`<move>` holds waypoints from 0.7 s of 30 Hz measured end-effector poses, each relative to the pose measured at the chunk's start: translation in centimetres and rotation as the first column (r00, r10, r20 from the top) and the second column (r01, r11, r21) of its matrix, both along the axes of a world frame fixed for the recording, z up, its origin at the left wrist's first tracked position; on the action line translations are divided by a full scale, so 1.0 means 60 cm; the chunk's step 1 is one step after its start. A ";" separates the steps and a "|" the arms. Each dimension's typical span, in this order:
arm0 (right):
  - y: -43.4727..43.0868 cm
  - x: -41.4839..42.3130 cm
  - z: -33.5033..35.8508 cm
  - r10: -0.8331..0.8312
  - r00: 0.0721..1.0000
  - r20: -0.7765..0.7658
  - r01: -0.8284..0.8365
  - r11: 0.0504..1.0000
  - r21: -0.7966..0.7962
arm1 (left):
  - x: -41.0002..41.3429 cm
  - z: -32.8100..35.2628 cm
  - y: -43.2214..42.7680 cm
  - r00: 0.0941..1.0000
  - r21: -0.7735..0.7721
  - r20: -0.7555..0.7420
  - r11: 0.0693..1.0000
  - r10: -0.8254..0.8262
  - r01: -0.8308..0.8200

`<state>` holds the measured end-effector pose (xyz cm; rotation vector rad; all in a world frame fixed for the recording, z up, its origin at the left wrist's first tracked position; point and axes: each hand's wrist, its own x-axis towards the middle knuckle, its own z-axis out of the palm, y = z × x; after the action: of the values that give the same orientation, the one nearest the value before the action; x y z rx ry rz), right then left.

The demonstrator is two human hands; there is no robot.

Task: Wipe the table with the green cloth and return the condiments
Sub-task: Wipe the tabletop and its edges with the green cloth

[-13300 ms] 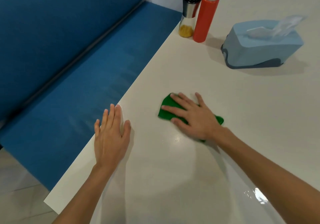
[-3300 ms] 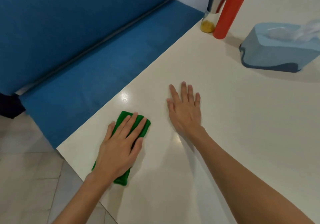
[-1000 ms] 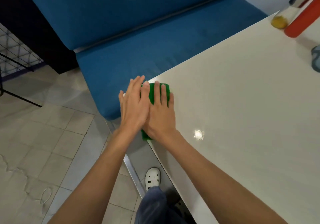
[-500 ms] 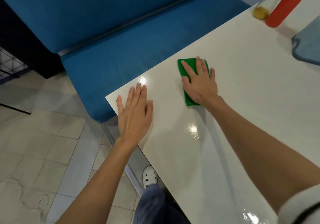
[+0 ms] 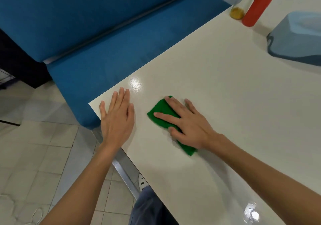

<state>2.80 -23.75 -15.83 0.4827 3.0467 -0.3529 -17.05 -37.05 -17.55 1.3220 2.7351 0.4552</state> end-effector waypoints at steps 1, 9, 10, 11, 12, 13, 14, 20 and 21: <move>0.026 -0.002 0.002 -0.045 0.999 0.008 0.045 0.999 0.011 | 0.001 -0.001 0.000 1.000 0.000 -0.001 1.000 0.001 -0.001; 0.049 -0.101 -0.009 -0.561 0.828 -0.002 0.560 0.828 -0.038 | 0.006 0.007 0.003 1.000 -0.012 0.006 1.000 -0.006 0.006; 0.021 -0.107 -0.009 -0.516 0.857 -0.018 0.515 0.856 -0.046 | 0.005 0.010 0.004 1.000 -0.002 0.028 1.000 0.003 -0.003; -0.009 -0.106 -0.009 -0.439 0.897 -0.042 0.436 0.898 -0.062 | 0.004 0.014 0.006 0.998 0.019 0.060 1.000 0.021 -0.022; -0.038 -0.100 -0.010 -0.348 0.935 -0.064 0.343 0.936 -0.075 | 0.005 0.019 0.009 0.994 0.050 0.100 0.997 0.046 -0.051; -0.063 -0.090 -0.009 -0.254 0.964 -0.074 0.248 0.965 -0.080 | 0.006 0.022 0.013 0.989 0.083 0.133 0.993 0.070 -0.082; -0.078 -0.080 -0.010 -0.172 0.982 -0.072 0.167 0.983 -0.076 | 0.010 0.025 0.019 0.985 0.108 0.153 0.989 0.085 -0.102; 0.022 -0.097 0.004 -0.104 0.995 0.005 0.104 0.994 -0.021 | 0.069 0.024 0.070 0.983 0.085 0.183 0.995 0.033 -0.050; 0.049 -0.098 0.006 -0.148 0.989 -0.002 0.148 0.989 -0.020 | 0.079 0.020 0.073 0.988 0.046 0.152 0.998 0.027 -0.034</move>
<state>-3.11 -20.81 -15.46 0.7094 3.0149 -0.3899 -12.33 -32.67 -16.32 1.2034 2.6393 0.6009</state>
